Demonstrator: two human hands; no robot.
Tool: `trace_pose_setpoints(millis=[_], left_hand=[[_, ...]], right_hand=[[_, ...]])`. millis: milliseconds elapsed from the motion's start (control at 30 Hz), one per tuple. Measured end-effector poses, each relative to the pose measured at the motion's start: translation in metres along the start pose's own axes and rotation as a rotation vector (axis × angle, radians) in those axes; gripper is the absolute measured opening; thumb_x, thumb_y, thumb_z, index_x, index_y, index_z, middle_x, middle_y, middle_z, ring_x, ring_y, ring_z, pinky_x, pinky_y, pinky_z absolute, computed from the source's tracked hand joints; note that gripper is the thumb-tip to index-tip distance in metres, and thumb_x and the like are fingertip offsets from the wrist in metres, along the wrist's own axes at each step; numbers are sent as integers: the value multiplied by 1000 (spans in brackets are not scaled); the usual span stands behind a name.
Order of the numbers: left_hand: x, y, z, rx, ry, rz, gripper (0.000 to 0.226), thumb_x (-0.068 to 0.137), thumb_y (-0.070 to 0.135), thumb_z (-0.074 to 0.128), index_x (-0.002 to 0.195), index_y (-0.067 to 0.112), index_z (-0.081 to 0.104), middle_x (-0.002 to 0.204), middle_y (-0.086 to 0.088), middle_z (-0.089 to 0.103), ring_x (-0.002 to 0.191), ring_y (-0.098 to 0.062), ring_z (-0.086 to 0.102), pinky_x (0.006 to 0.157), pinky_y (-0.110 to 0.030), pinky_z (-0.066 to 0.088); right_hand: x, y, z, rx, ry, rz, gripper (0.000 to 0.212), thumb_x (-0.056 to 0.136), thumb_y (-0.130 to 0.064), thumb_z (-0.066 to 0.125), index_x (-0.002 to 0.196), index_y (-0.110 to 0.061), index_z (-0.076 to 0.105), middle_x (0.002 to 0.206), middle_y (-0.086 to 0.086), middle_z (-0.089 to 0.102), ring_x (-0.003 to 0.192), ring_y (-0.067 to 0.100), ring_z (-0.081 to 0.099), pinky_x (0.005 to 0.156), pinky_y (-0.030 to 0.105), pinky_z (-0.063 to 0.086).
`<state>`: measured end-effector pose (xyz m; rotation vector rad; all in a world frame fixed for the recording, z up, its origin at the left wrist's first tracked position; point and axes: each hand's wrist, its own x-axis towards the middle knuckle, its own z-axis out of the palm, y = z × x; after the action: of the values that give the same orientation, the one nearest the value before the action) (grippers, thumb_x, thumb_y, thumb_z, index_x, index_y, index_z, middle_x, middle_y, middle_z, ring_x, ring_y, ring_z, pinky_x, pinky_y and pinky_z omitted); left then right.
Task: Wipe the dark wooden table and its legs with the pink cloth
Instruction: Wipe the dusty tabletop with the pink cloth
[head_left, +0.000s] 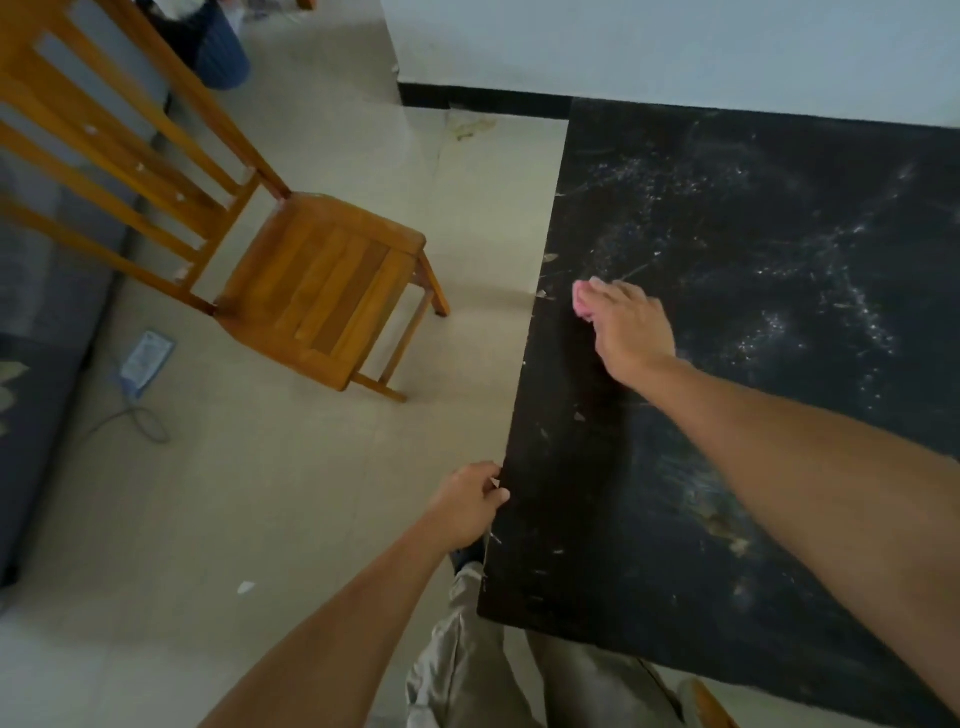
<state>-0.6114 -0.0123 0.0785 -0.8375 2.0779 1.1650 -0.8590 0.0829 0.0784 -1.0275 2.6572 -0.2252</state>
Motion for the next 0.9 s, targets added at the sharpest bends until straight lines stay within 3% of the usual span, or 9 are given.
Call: trace_pose_setpoints(millis=[100, 233, 333, 400, 467, 533, 667, 800, 900], left_hand=[[-3, 2, -1, -7, -18, -18, 15, 98, 22, 53, 110, 17, 61, 101, 0, 66, 93, -16, 63, 89, -41, 54], [-2, 7, -3, 13, -39, -43, 23, 99, 23, 51, 119, 16, 59, 111, -2, 65, 99, -18, 62, 91, -35, 51], [-1, 9, 0, 50, -7, -58, 24, 100, 22, 50, 122, 16, 55, 103, 3, 59, 92, -12, 56, 81, -25, 47], [1, 13, -2, 42, 21, -60, 24, 100, 21, 50, 123, 17, 53, 96, 7, 53, 86, -8, 53, 75, -20, 44], [6, 24, -5, -18, 57, -77, 27, 100, 22, 50, 127, 19, 49, 93, 10, 53, 83, -5, 54, 69, -19, 46], [17, 37, -7, -101, 146, -103, 30, 100, 26, 49, 129, 21, 47, 102, 5, 60, 92, -11, 60, 79, -29, 54], [38, 64, -10, -142, 302, -129, 40, 100, 32, 48, 137, 19, 42, 118, -6, 62, 106, -21, 62, 91, -38, 52], [48, 78, -5, -93, 338, -127, 39, 102, 35, 43, 137, 16, 41, 131, -7, 56, 117, -26, 56, 92, -40, 48], [54, 84, 4, -25, 360, -166, 44, 103, 38, 36, 139, 13, 34, 130, -13, 54, 117, -32, 56, 90, -43, 48]], right_hand=[[-3, -17, -8, -2, 94, -35, 49, 97, -3, 41, 141, -24, 44, 154, 0, 36, 140, 27, 34, 111, 45, 32], [-69, -43, 37, 28, -50, -495, 58, 96, -1, 44, 150, -22, 33, 157, -1, 31, 147, 22, 20, 117, 38, 15], [-54, -9, 42, 57, 28, -199, 66, 95, 0, 44, 153, -23, 23, 159, 0, 26, 149, 20, 14, 121, 38, 7], [-23, 18, 22, 73, 79, 77, 58, 95, -3, 45, 150, -19, 31, 155, 4, 34, 146, 26, 24, 121, 43, 19], [-7, 34, -6, 93, 81, 203, 38, 92, -1, 46, 126, -18, 49, 143, 7, 49, 133, 32, 44, 108, 47, 37], [-19, 29, -20, 110, 183, 176, 30, 91, 1, 45, 108, -23, 50, 137, 6, 55, 123, 31, 51, 97, 45, 42], [-116, -12, 6, 188, 195, 1, 56, 93, -3, 53, 146, -19, 43, 148, 2, 47, 135, 24, 43, 108, 42, 39], [-225, -40, 63, 130, 15, -162, 71, 84, -12, 64, 148, -22, 35, 150, -5, 43, 140, 19, 36, 112, 37, 36], [-238, -9, 73, 68, -2, -180, 65, 89, -14, 42, 151, -23, 25, 153, -5, 38, 143, 17, 28, 115, 35, 27]])
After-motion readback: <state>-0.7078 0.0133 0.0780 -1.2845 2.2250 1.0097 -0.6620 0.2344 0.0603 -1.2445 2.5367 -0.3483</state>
